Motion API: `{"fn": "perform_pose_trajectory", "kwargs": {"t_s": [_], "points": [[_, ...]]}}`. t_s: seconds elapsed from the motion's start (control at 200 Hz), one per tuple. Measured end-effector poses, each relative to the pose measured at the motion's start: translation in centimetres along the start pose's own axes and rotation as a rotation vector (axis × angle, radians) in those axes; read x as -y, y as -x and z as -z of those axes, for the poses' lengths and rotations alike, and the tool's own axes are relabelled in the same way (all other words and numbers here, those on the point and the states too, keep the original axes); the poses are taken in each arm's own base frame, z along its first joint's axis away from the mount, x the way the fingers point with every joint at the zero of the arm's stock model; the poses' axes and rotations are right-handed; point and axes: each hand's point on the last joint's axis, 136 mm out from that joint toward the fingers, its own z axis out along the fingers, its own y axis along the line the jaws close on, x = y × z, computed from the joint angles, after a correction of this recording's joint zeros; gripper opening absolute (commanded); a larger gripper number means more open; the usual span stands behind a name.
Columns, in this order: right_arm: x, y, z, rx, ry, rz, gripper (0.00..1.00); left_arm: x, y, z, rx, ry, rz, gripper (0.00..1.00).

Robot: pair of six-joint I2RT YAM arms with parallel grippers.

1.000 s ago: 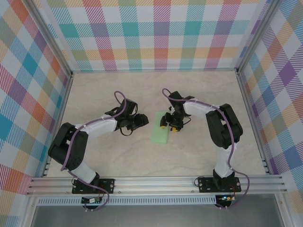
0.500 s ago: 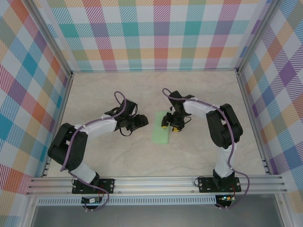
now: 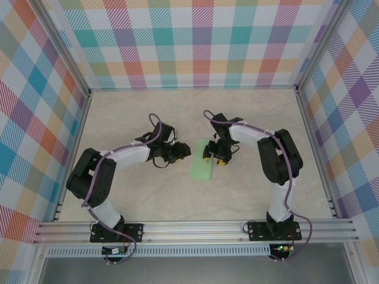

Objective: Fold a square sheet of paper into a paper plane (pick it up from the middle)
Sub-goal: First fold in half a square sheet of paper at the center of the table.

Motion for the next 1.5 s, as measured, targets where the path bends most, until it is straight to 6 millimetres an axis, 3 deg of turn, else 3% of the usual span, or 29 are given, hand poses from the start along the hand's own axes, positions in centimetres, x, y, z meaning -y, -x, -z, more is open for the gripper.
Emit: {"fn": "perform_pose_trajectory", "kwargs": {"t_s": [0.12,0.34,0.7,1.11,1.5], "points": [[0.0,0.0,-0.1,0.001,0.001,0.0,0.61,1.0,0.0,-1.1,-0.034,-0.048,-0.005,0.34],[-0.2,0.1,-0.1,-0.001,0.013,-0.007,0.61,2.6,-1.1,-3.4,-0.111,-0.112,-0.024,0.32],[-0.3,0.1,-0.1,0.006,0.031,-0.02,0.62,0.9,-1.7,-5.6,-0.156,-0.071,0.02,0.26],[-1.3,-1.0,1.1,0.072,0.168,-0.045,0.62,0.3,-1.4,-5.9,-0.141,-0.048,0.024,0.24],[-1.8,-0.7,0.8,0.121,0.265,-0.1,0.46,0.4,-1.4,-5.9,-0.141,-0.052,0.023,0.29]]}}
